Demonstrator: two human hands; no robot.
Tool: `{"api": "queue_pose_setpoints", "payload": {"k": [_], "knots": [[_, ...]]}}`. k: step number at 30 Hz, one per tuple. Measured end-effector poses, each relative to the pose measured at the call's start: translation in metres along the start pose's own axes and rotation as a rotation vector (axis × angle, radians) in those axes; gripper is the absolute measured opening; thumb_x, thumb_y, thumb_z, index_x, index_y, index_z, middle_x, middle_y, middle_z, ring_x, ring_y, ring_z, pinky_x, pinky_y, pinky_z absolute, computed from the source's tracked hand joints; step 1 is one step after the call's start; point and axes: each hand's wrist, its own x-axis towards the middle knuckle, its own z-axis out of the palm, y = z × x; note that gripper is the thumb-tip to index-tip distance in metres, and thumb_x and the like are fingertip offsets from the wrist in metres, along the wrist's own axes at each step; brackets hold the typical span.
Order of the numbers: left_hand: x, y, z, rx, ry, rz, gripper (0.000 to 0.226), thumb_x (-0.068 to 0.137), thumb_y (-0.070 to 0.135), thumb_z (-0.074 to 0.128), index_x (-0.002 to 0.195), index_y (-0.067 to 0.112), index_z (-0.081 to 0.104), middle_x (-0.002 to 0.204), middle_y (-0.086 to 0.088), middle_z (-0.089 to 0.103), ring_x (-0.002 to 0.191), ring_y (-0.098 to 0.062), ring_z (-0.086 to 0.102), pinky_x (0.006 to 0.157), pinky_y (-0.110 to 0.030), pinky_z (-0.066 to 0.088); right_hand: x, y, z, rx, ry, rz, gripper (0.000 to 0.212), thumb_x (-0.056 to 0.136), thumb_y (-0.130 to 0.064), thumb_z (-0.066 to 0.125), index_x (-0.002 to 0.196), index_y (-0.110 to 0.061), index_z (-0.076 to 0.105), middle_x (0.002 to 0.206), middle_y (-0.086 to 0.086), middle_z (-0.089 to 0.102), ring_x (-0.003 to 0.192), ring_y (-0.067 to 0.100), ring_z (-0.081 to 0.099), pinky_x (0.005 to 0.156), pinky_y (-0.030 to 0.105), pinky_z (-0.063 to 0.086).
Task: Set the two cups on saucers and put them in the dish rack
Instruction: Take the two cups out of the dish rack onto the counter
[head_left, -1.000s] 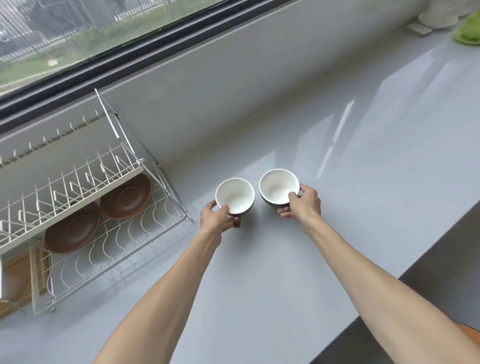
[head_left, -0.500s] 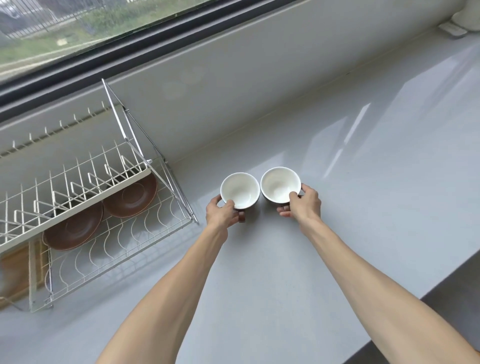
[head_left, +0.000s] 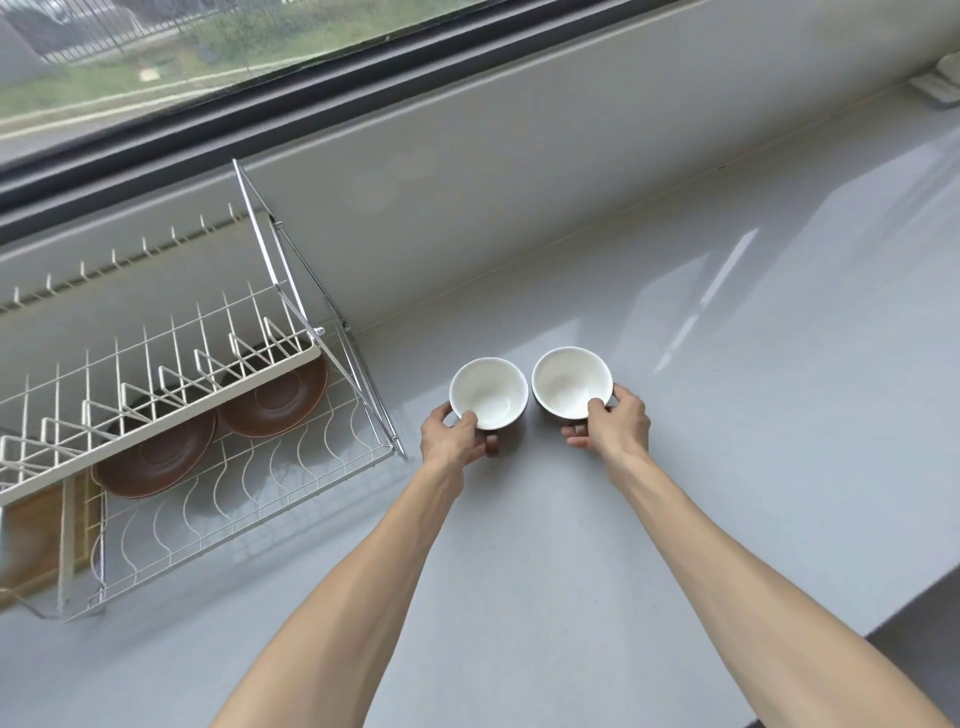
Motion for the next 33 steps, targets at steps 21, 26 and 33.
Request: {"api": "queue_pose_setpoints", "payload": {"k": [21,26,33], "knots": [[-0.049,0.029,-0.096,0.71,-0.116,0.2,0.039,0.097,0.03,0.05,0.132,0.015,0.06,0.112,-0.01,0.066,0.087,-0.025,0.067,0.079,-0.036,0.056,-0.055,-0.039,-0.008,-0.842,-0.066,-0.203,0.016,0.093,-0.022,0.047,0.095,-0.01,0.057,0.117,0.018,0.067,0.108,0.039,0.063,0.079,0.033,0.039],[-0.067,0.032,-0.138,0.856,-0.046,0.252,0.037,0.098,0.033,0.051,0.129,0.018,0.062,0.116,-0.013,0.071,0.1,-0.028,0.072,0.083,-0.039,0.059,-0.089,-0.048,0.018,-0.951,-0.125,-0.366,0.028,0.092,-0.024,0.049,0.105,-0.008,0.068,0.119,0.017,0.069,0.11,0.039,0.064,0.085,0.037,0.046],[-0.084,0.027,-0.206,1.213,0.135,0.292,0.046,0.093,0.045,0.045,0.134,0.03,0.058,0.134,-0.004,0.064,0.118,-0.03,0.063,0.095,-0.036,0.049,-0.138,-0.061,0.077,-1.015,-0.277,-0.537,0.036,0.093,-0.029,0.049,0.116,-0.01,0.069,0.121,0.016,0.07,0.115,0.038,0.063,0.084,0.037,0.043]]}}
